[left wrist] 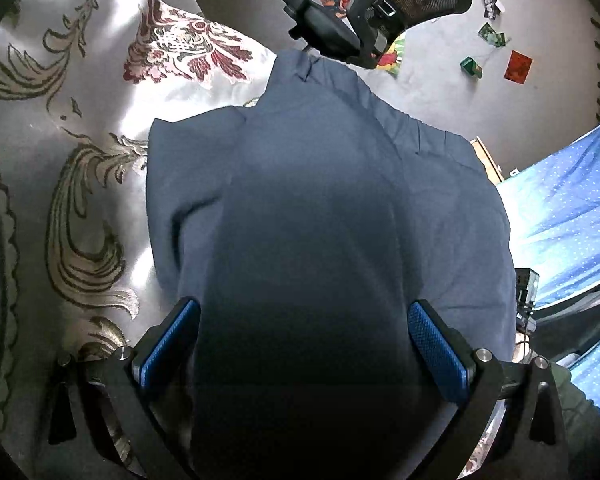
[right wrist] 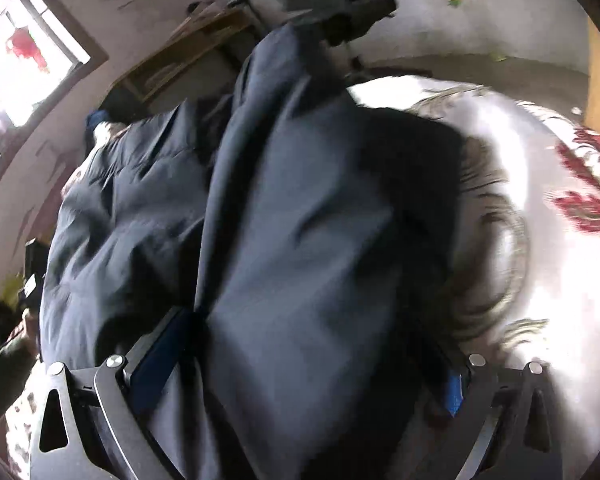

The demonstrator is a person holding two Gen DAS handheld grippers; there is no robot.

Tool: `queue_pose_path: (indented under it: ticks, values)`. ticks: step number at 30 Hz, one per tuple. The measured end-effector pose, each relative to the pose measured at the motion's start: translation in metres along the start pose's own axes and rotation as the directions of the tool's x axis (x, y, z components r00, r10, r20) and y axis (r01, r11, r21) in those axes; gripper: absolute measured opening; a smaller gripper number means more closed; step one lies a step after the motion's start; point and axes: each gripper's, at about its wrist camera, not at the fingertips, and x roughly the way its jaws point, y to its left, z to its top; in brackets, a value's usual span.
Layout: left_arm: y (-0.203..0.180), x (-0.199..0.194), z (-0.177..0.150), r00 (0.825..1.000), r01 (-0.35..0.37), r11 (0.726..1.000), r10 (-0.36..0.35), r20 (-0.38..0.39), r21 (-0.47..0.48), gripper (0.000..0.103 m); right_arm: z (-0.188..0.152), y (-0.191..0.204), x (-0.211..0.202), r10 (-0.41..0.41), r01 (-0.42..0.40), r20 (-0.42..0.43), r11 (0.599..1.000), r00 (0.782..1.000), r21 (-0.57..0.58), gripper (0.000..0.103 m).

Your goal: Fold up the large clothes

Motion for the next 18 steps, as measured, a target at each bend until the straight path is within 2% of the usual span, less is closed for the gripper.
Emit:
queue_pose_path:
  ticks: [8, 12, 15, 18]
  values:
    - [0.007, -0.004, 0.003, 0.999, 0.012, 0.999, -0.013, -0.031, -0.038, 0.102, -0.002, -0.005, -0.002, -0.015, 0.015, 0.004, 0.999, 1.000, 0.034, 0.103]
    - [-0.003, -0.004, 0.011, 0.998, -0.056, 0.997, 0.054, -0.037, -0.051, 0.102, -0.004, -0.005, -0.002, -0.022, 0.022, 0.000, 0.999, 1.000, 0.040, 0.103]
    - [-0.004, -0.016, 0.012, 0.990, -0.137, 0.989, 0.138, 0.017, -0.049, 0.102, -0.006, -0.005, -0.002, -0.020, 0.020, 0.003, 0.999, 1.000, 0.037, 0.103]
    - [-0.005, -0.016, 0.011, 0.985, -0.169, 0.985, 0.170, 0.036, -0.023, 0.102, -0.008, -0.006, -0.001, -0.010, 0.009, 0.016, 0.999, 1.000, 0.034, 0.103]
